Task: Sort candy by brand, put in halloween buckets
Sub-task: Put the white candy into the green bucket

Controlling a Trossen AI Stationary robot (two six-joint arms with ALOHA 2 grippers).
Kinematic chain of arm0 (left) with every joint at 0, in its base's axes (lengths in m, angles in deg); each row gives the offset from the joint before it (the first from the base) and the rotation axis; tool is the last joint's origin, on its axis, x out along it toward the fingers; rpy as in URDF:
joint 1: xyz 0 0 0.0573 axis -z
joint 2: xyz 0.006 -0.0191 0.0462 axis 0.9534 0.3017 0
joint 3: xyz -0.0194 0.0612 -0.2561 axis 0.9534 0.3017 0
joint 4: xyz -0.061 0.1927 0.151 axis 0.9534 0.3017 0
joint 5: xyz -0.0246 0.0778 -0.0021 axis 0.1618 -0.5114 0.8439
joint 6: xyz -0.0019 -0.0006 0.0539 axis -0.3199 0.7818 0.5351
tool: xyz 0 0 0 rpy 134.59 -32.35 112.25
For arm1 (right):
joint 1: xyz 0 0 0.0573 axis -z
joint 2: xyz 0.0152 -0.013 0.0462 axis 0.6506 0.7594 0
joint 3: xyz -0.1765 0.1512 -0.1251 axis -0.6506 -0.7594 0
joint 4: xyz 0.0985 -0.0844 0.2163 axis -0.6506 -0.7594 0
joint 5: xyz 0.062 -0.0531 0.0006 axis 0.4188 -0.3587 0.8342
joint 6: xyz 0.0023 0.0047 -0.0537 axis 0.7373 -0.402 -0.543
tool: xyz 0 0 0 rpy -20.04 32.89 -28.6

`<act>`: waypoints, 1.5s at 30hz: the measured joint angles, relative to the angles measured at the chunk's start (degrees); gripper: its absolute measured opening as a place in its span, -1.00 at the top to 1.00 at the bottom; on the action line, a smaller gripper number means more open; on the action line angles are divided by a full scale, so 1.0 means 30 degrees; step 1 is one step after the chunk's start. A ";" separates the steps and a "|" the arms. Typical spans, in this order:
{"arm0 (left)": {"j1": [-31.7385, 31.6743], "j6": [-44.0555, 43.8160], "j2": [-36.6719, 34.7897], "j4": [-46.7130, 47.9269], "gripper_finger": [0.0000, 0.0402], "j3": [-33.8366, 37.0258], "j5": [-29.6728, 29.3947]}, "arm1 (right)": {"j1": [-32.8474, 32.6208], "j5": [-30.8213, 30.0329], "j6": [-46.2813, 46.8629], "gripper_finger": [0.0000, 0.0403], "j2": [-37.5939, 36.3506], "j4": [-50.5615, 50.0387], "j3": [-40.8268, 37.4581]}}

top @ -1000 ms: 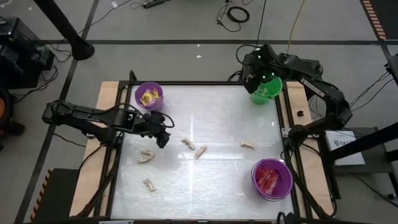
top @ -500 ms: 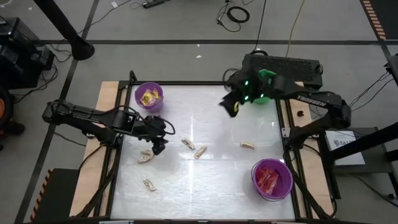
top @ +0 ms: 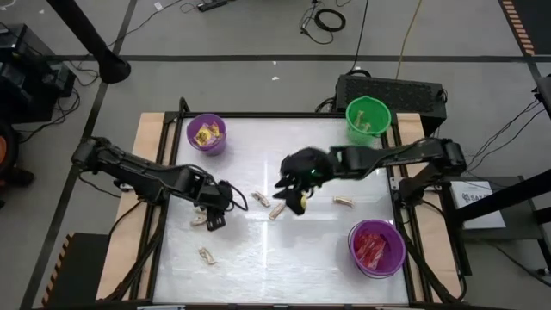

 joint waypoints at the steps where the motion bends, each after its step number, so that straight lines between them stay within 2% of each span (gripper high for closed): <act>1: 0.0214 0.0104 0.0391 0.0060 0.00 0.0000 0.0013 | -0.0179 -0.0083 0.0043 0.16 0.0358 0.0340 0.0000; 5: 0.1114 0.0294 0.1365 0.0881 0.00 0.0000 -0.0334 | -0.0728 0.0053 0.0323 0.16 0.1482 0.0365 0.0000; 10: 0.2164 -0.1454 0.0857 0.2374 0.00 0.0591 -0.1384 | -0.1287 0.0115 0.0626 0.16 0.2347 -0.0018 -0.0015; 16: 0.2571 -0.3396 0.0656 0.0717 0.00 0.3214 0.0217 | -0.1707 0.0121 0.0411 0.16 0.2950 0.0168 -0.0015; 20: 0.2550 -0.4756 0.0736 0.0480 0.00 0.4147 0.0021 | -0.1761 0.0042 -0.0077 0.16 0.2984 0.0124 -0.0015; 23: 0.2645 -0.4929 0.0729 0.0206 0.00 0.4165 0.0119 | -0.1758 0.0006 -0.0492 0.16 0.2977 0.0126 0.0000; 28: 0.3438 -0.5077 0.0729 -0.0517 0.00 0.4160 0.1660 | -0.1669 0.0013 -0.0615 0.16 0.2977 0.0107 0.0000; 35: 0.3819 -0.5572 0.1298 -0.0974 0.00 0.4160 -0.0167 | -0.1628 0.0018 -0.1196 0.16 0.2977 0.0096 0.0000; 42: 0.3804 -0.5564 0.2784 -0.1041 0.00 0.4157 0.0198 | -0.1486 0.0025 -0.1880 0.16 0.2977 0.0082 0.0000; 45: 0.3804 -0.5479 0.3176 -0.1208 0.08 0.4078 0.0373 | -0.1385 0.0021 -0.1902 0.16 0.2977 0.0070 0.0000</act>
